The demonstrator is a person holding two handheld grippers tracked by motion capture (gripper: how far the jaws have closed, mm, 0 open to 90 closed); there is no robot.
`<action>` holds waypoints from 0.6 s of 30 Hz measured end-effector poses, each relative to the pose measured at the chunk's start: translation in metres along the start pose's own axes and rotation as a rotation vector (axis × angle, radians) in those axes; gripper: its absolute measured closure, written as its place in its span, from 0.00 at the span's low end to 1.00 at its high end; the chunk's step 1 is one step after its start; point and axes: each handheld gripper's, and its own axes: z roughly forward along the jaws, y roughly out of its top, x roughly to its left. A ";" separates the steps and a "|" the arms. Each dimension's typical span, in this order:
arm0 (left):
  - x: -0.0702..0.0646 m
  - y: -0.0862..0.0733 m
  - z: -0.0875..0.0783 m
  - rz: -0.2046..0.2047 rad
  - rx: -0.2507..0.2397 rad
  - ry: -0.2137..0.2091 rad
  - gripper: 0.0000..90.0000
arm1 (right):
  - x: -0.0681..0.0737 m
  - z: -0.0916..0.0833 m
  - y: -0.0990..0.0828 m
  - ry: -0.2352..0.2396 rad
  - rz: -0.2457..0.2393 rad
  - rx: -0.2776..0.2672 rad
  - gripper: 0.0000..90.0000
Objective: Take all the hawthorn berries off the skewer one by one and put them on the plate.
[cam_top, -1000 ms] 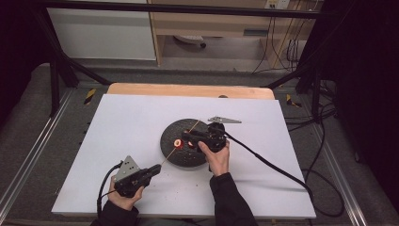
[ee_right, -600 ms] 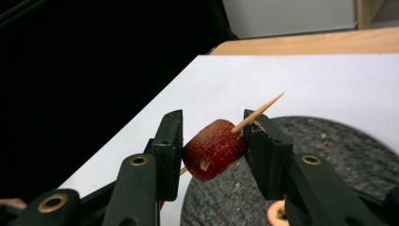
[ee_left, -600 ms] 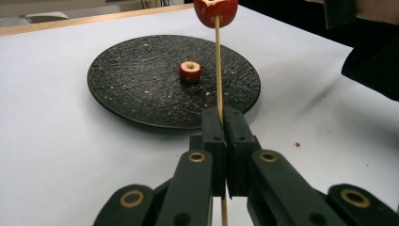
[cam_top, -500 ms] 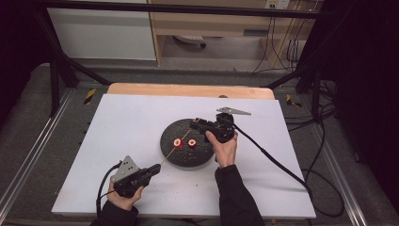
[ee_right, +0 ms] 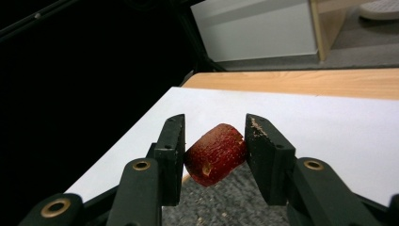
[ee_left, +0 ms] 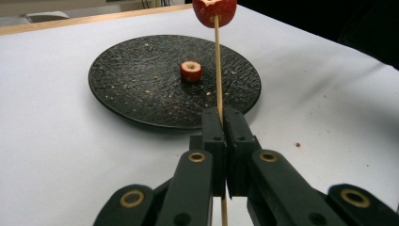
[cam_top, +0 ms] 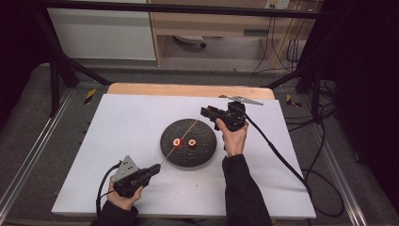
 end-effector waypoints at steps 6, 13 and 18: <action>0.001 0.000 -0.001 -0.001 -0.005 0.002 0.98 | -0.006 -0.002 0.002 -0.031 -0.011 0.004 0.67; 0.002 0.000 -0.001 -0.006 -0.007 0.007 0.98 | -0.016 0.010 -0.026 -0.047 -0.016 0.084 0.67; 0.002 0.000 -0.001 -0.006 -0.003 0.008 0.98 | -0.021 0.022 -0.055 -0.055 -0.017 0.161 0.67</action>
